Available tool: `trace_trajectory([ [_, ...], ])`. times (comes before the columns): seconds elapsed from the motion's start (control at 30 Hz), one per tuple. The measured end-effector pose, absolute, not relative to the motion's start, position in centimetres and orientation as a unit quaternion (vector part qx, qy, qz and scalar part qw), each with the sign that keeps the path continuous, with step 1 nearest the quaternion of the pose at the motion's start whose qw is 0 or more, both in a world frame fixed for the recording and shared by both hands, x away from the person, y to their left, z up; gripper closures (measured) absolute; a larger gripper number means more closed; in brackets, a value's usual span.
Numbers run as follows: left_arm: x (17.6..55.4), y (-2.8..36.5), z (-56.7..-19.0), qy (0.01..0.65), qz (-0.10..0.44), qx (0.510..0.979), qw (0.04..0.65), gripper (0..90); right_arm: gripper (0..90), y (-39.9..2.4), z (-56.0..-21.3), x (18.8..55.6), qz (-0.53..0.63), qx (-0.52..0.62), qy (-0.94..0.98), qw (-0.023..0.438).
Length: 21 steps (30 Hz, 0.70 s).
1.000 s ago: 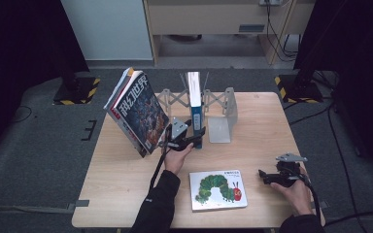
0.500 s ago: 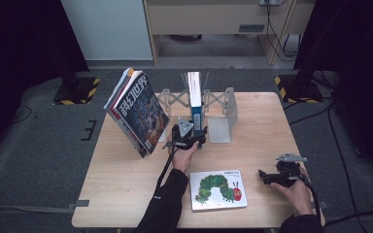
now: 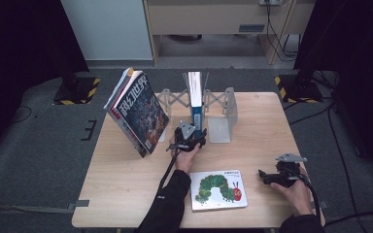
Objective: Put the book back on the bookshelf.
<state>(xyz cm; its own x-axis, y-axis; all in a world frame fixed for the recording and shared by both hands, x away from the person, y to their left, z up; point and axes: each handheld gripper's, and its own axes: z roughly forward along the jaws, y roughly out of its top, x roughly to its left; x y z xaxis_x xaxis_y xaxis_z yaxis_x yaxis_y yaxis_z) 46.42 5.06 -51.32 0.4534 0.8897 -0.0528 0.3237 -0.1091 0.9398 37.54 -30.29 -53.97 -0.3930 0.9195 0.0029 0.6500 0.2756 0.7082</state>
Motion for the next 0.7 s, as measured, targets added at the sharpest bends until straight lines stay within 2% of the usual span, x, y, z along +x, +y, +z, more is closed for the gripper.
trace_trajectory([
  [0.17, 46.5, 4.8, -53.1, 0.452, 0.274, 0.701, 0.479, 38.8, 1.7, -30.3, -54.0, 37.5, 0.321, 0.509, 0.771, 0.210],
  [0.37, 46.5, 4.6, -53.2, 0.451, 0.277, 0.706, 0.471, 40.6, 1.6, -30.3, -54.0, 37.5, 0.321, 0.509, 0.771, 0.209],
  [0.7, 46.0, 5.3, -52.1, 0.434, 0.314, 0.720, 0.441, 58.4, 1.5, -30.3, -53.9, 37.5, 0.321, 0.509, 0.772, 0.207],
])
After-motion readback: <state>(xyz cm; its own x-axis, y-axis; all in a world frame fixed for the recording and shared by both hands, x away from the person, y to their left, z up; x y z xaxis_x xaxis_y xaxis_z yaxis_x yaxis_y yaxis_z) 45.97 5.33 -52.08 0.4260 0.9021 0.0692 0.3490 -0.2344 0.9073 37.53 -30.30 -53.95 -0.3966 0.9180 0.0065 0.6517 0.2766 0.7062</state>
